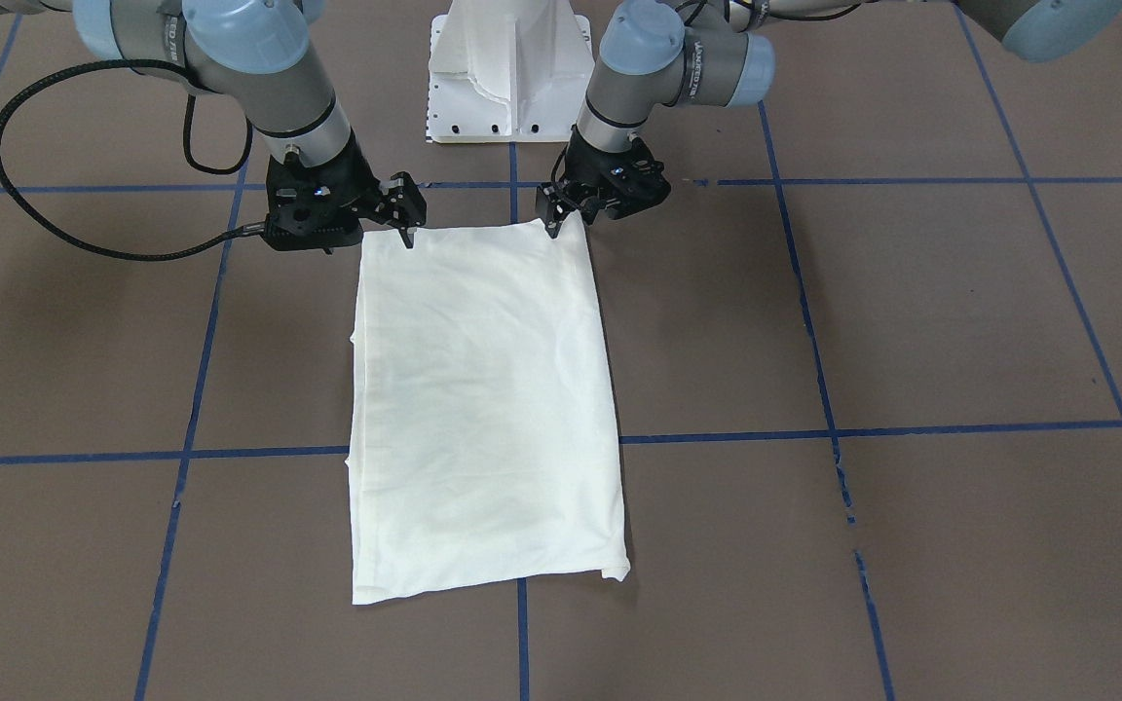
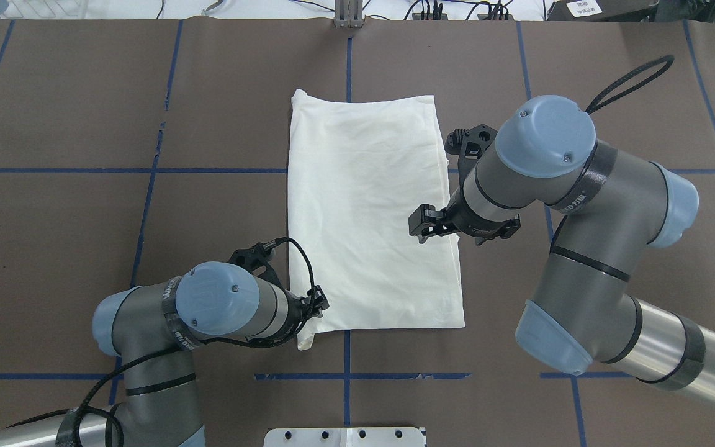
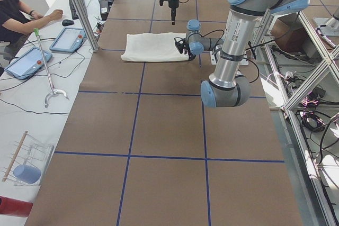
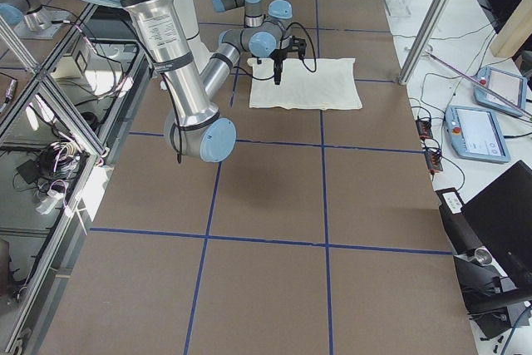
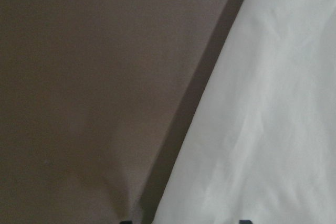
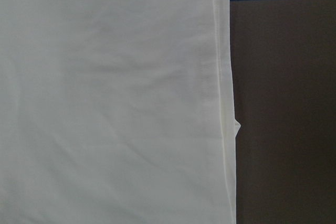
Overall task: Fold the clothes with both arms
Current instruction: 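Move both grippers to the shirt's edge nearest the robot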
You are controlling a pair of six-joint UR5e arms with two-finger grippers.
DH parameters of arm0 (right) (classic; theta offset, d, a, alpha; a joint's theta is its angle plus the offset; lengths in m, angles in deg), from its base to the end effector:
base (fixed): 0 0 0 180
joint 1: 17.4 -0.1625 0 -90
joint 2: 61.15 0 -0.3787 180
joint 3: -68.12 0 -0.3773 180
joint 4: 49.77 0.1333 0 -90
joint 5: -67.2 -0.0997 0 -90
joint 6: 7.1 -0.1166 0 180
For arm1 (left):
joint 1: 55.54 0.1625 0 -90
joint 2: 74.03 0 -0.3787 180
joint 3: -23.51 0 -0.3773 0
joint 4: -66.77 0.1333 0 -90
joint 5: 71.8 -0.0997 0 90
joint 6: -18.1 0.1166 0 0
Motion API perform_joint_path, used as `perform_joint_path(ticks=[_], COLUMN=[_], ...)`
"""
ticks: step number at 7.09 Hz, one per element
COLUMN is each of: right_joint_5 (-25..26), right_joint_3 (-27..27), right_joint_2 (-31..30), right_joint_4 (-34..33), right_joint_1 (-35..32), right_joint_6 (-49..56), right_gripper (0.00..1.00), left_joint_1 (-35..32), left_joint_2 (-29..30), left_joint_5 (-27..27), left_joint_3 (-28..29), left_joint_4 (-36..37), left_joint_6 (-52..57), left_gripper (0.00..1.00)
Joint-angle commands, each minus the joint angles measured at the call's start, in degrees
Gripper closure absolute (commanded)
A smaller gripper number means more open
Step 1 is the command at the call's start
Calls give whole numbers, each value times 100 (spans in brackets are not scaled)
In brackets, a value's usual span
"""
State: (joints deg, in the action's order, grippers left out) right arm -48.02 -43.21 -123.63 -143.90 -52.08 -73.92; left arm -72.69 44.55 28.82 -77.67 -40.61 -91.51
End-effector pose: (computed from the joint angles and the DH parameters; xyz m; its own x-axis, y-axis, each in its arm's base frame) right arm -0.4198 -0.3921 0.2190 0.6427 0.0117 0.7660 -0.0166 0.9999 -0.0014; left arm 0.5610 -0.2901 0.2322 0.4408 -0.4812 -0.7577 0.3077 0.8740 -0.3761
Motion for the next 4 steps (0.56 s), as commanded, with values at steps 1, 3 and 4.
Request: perform_joint_path(ticks=[1, 3, 4], right_joint_5=[0, 0, 0], right_joint_3=[6, 6, 6], right_joint_2=[-9, -1, -1], right_joint_4=[0, 0, 0], right_joint_1=[-13, -13, -13], right_joint_6=[2, -7, -33], right_gripper=[0, 0, 0], left_joint_1=[18, 45, 36], left_joint_2=[-11, -29, -20], left_joint_5=[10, 10, 10], left_joint_3=[2, 2, 2], left_joint_4=[6, 6, 6], left_joint_6=[1, 1, -7], left_gripper=[37, 37, 53])
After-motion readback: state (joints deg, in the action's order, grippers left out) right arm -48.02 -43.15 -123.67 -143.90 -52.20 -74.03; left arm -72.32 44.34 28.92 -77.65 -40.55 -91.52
